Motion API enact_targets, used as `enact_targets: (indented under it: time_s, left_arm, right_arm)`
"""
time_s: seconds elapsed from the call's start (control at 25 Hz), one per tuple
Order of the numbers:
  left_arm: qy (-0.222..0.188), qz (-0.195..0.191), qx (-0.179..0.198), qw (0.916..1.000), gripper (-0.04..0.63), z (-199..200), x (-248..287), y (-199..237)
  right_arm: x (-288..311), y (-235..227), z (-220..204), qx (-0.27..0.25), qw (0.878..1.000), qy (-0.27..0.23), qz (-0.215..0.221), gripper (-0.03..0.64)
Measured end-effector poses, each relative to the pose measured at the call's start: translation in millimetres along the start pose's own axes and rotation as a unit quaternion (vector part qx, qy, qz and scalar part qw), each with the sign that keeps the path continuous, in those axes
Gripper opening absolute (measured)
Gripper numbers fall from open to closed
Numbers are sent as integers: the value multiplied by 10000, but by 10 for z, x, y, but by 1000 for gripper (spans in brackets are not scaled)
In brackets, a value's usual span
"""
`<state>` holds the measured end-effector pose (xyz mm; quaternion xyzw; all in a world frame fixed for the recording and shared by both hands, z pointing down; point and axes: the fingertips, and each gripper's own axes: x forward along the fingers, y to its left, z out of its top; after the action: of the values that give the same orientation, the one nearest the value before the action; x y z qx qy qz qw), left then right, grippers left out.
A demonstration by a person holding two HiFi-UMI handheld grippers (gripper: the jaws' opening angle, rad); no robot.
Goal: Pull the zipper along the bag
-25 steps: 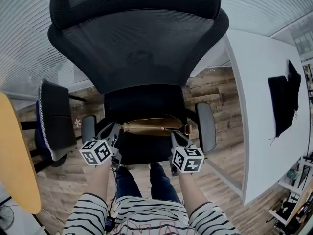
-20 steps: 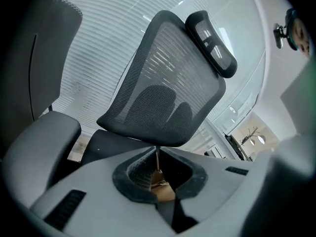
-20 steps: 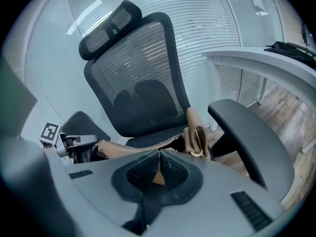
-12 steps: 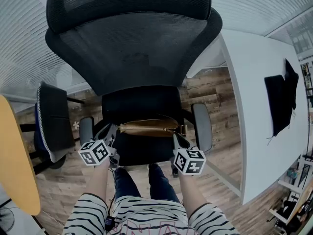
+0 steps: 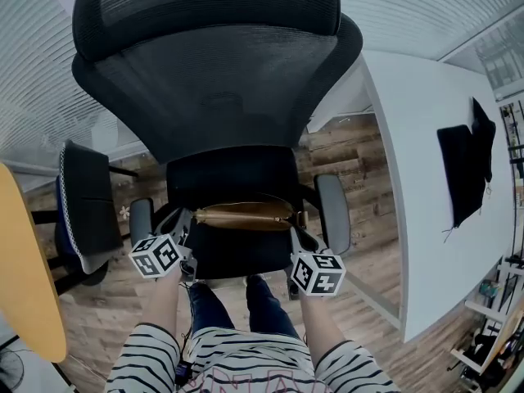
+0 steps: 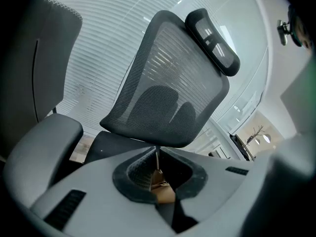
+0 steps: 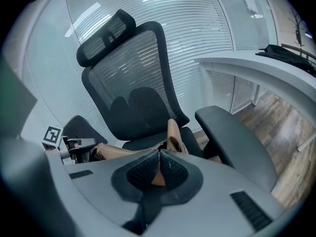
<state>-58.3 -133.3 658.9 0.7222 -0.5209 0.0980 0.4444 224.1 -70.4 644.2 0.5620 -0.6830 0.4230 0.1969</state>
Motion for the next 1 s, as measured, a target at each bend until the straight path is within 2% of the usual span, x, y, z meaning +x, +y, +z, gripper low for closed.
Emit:
enact_targets:
  time_s: [0.52, 0.8, 1.0]
  left_arm:
    - [4, 53, 34, 10000, 43, 22, 30, -6]
    - [68, 88, 210, 9997, 43, 17, 23, -10]
    - [150, 193, 493, 9985, 43, 26, 29, -44]
  right_arm:
    - [-116, -118, 43, 81, 9998, -108, -170, 35]
    - [-159, -109, 24, 54, 9996, -152, -225, 35]
    - [-156, -109, 21, 6, 9994, -197, -295, 35]
